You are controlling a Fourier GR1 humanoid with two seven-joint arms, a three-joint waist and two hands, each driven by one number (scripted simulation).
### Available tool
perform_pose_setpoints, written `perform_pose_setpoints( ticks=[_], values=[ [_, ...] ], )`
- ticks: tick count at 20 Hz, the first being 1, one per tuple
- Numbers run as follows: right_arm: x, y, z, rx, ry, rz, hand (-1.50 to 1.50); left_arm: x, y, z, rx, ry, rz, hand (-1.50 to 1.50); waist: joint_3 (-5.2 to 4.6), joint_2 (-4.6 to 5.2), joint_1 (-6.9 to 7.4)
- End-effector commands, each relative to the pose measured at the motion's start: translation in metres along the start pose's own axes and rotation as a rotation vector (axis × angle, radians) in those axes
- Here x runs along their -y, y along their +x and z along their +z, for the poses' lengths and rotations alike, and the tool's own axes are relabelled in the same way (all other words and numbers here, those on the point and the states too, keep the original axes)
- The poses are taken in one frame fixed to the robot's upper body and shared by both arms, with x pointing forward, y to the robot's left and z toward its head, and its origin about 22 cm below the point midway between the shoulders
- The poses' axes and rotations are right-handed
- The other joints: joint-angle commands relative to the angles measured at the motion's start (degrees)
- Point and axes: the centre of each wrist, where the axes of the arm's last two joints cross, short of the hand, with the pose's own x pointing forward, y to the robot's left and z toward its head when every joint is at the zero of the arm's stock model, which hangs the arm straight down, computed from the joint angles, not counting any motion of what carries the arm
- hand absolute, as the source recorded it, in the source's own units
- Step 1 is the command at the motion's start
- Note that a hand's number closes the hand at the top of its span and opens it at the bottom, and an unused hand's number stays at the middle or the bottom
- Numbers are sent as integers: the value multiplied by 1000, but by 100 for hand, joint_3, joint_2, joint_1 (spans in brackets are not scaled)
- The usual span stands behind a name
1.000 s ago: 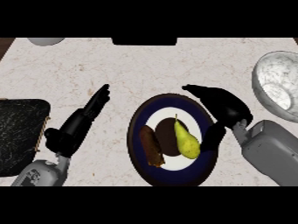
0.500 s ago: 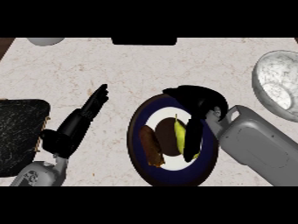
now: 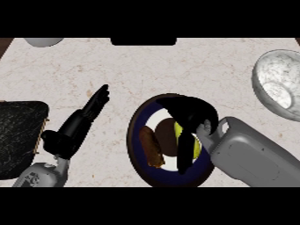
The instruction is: Pick the pear from the plate and place it in the bowl
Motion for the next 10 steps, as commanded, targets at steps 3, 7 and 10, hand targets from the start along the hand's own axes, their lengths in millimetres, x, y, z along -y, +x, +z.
perform_pose_setpoints(
  ticks=[3, 7, 10],
  values=[
    [-23, 0, 8, -101, -55, 66, -150, 4, -2, 16, 5, -12, 0, 0, 3, -2, 9],
    [-34, -5, 3, -83, -126, 78, -150, -3, 1, 14, 0, 6, 17, 0, 4, 7, 15],
    [-49, -6, 7, -116, -164, 96, -150, -4, 2, 6, 0, 20, -2, 0, 4, 2, -16]
  ],
)
